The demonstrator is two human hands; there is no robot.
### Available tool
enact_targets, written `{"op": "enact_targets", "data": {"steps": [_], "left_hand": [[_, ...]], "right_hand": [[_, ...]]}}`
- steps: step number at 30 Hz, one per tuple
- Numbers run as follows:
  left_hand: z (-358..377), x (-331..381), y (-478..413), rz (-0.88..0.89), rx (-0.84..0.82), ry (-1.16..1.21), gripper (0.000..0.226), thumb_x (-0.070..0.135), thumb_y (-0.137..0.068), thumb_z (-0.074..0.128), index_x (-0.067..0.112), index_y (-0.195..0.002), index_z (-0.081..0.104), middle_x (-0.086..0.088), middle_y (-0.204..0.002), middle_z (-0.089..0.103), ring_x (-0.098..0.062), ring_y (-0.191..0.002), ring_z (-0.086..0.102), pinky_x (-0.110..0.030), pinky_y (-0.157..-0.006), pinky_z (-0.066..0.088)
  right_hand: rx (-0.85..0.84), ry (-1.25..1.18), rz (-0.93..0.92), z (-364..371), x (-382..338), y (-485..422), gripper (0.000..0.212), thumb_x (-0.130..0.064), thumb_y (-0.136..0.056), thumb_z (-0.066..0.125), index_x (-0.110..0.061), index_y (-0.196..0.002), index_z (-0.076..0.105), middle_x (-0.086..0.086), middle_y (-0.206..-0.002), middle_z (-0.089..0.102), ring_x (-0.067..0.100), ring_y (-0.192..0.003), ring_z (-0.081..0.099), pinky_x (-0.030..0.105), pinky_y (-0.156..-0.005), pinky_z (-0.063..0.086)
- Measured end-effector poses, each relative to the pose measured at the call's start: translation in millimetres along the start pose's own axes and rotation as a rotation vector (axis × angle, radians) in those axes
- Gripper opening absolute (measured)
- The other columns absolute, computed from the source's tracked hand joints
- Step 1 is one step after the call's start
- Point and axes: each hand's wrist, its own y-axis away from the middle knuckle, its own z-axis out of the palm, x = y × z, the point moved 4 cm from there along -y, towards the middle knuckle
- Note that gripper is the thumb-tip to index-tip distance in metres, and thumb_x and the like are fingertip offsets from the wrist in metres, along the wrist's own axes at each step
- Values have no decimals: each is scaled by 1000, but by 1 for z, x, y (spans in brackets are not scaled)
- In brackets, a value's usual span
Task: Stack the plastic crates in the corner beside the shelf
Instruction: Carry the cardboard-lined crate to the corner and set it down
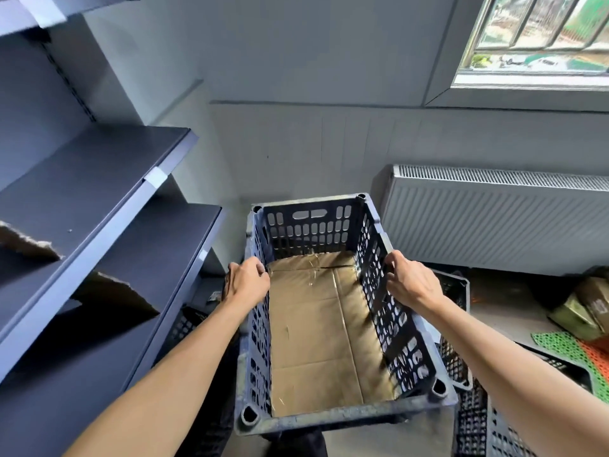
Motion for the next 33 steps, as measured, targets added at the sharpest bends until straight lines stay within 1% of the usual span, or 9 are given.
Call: {"op": "enact_targets", "data": {"steps": [4,7,11,15,20,23,26,29,33], "left_hand": [[10,11,-62,24,-54,-12,7,26,-89,54,28,-82,54,-6,-103,56,-21,-88,52,-28,-71,41],[13,18,-103,40,-84,-27,7,24,-89,54,27,-83,54,-7,-103,57,-21,-89,48,-29,-73,39],[12,25,-146,74,-113,-59,9,22,-89,55,26,-82,52,-8,-102,59,-20,-89,46,-29,-73,39],[11,28,-181,50,-107,-48,9,23,-90,55,27,-81,53,-8,-102,57,-22,-89,47,-30,-71,40],[15,35,-222,1,-100,-82,9,22,-90,53,27,-83,52,-9,-102,56,-24,-88,48,-30,-69,39],[23,42,-246,-43,-94,-96,10,22,-89,52,27,-81,51,-8,-101,57,-24,-89,48,-31,-69,38],[33,54,-269,-107,-88,-92,9,23,-89,52,27,-81,51,-7,-100,57,-23,-89,50,-31,-68,38],[44,65,-286,-180,-102,-83,9,23,-88,52,27,-80,51,-7,-99,57,-22,-88,51,-30,-67,38],[57,72,-300,-273,-92,-53,10,25,-90,55,26,-80,51,-7,-99,55,-23,-89,51,-29,-68,39]], "right_hand": [[-6,34,30,4,-5,-52,34,-22,-88,56,-15,-120,44,19,-98,69,38,-91,63,41,-69,46],[-9,26,47,5,-12,-88,34,-22,-89,55,-15,-120,44,19,-99,70,38,-91,63,40,-69,46],[-8,21,62,2,-26,-126,32,-21,-87,54,-13,-116,44,22,-96,69,40,-88,63,41,-68,46],[-45,-2,74,4,-36,-167,37,-21,-88,54,-16,-122,43,22,-96,67,40,-88,62,43,-72,48],[-66,-31,64,5,-41,-228,40,-21,-87,53,-20,-126,44,21,-101,66,40,-89,62,40,-70,47],[-88,-39,30,10,-38,-270,39,-22,-87,51,-21,-126,44,21,-102,67,40,-87,62,42,-72,51],[-139,-35,-22,16,-32,-319,39,-20,-86,52,-20,-124,45,21,-100,67,39,-85,62,43,-71,51],[-207,-31,-69,24,-28,-365,44,-20,-84,58,-19,-127,45,23,-100,67,41,-87,62,43,-72,51],[-246,-28,-132,34,-25,-419,39,-24,-88,50,-23,-127,44,22,-97,64,42,-86,62,40,-69,47]]}}
